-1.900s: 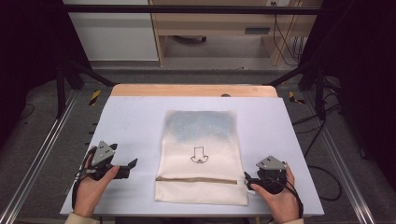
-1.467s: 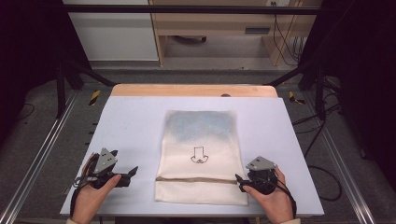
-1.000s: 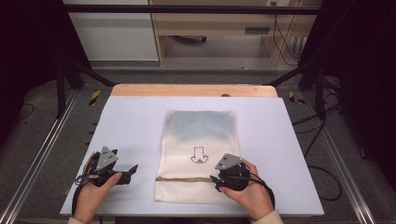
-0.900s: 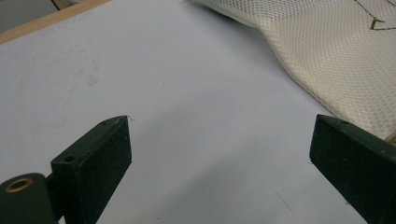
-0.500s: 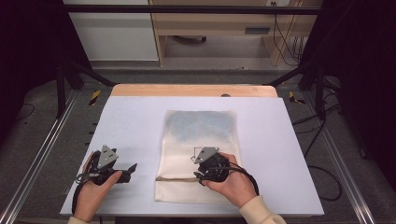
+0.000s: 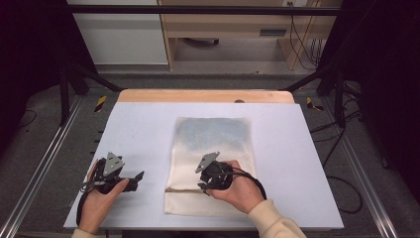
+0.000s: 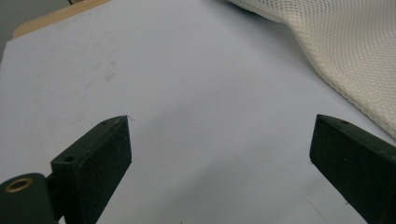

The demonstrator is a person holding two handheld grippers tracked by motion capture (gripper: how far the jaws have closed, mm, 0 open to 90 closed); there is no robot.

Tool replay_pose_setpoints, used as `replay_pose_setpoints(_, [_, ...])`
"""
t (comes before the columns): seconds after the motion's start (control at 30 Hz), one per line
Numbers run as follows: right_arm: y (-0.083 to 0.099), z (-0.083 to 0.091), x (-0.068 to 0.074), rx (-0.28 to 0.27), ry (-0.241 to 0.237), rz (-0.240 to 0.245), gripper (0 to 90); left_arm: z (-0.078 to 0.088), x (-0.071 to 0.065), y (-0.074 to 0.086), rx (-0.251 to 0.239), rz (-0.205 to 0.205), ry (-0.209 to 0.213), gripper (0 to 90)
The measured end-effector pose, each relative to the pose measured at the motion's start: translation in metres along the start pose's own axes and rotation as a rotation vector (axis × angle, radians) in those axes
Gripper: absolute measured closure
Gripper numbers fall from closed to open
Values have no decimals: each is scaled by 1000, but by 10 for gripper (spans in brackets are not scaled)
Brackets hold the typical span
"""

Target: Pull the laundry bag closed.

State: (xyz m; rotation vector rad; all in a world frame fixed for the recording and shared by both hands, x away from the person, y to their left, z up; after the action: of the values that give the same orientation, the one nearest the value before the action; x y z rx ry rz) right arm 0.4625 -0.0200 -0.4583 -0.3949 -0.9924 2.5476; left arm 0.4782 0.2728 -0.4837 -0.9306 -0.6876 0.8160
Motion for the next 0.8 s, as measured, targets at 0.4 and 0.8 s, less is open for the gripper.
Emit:
replay_pose_setpoints(0.4, [-16, -14, 8, 25, -61, 31, 584, -1, 4, -1, -12, 5, -6, 55])
replay_pose_setpoints(0.8, [-30, -24, 14, 43, -103, 52, 664, -2, 9, -1, -10, 17, -19, 56])
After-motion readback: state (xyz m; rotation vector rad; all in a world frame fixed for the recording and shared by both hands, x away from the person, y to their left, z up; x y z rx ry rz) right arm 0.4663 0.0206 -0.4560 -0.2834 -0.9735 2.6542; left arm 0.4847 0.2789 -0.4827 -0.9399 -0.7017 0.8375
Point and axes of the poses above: each handheld gripper's, and its own axes: z roughly backward along the jaws, y roughly out of its underside, x roughly to its left, the point moved 5 cm from there along -z, roughly forward along the jaws, and after that the axes turned 10 degrees about -x, right-handed, at the moved point
